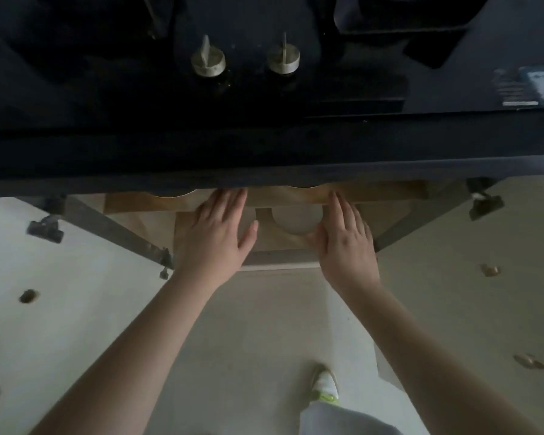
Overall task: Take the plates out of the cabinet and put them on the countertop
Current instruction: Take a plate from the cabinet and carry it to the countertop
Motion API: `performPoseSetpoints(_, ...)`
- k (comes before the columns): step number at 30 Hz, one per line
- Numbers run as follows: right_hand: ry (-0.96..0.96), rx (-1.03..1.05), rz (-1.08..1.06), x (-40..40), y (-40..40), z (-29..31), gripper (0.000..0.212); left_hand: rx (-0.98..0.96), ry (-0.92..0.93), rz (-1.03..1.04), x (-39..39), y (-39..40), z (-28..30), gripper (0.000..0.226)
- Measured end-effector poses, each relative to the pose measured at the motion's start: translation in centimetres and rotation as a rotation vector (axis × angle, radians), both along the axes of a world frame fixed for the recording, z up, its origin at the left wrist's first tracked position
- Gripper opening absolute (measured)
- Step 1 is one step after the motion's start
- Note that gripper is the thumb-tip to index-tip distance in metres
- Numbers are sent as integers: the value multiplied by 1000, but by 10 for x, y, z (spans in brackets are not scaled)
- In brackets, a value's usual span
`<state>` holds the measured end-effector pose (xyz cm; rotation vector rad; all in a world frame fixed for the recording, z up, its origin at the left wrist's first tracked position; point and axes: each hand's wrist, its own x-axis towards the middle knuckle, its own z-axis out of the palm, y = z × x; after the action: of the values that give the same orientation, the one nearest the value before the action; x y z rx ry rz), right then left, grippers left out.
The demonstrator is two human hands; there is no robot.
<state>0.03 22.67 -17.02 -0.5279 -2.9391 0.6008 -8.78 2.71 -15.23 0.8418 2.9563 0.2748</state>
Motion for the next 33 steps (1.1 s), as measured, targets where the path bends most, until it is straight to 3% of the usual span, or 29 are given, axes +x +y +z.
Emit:
performPoseSetpoints(5,146,-55,-33,-32,17,-49,57,109,143,-8,-36,22,-54,66)
performPoseSetpoints(11,392,5,-43,-83,46,-88,56,319,170,50,-70,42,-108,66)
performPoseSetpoints(19,491,42,-151,-134,87,-102,53,537,25,248,-124,57,-135,73)
performPoseSetpoints(26,281,-57,-309,-144,107,-99,42,769,-260,293,-145,75,-120,61)
performPoseSetpoints(31,42,-459,-495,-154,100,-85,43,1048,-641,378,-150,85,-116,25)
performPoseSetpoints(33,7,-561,-489,-157,95,-84,36,1075,-728,378,-150,88,-115,20)
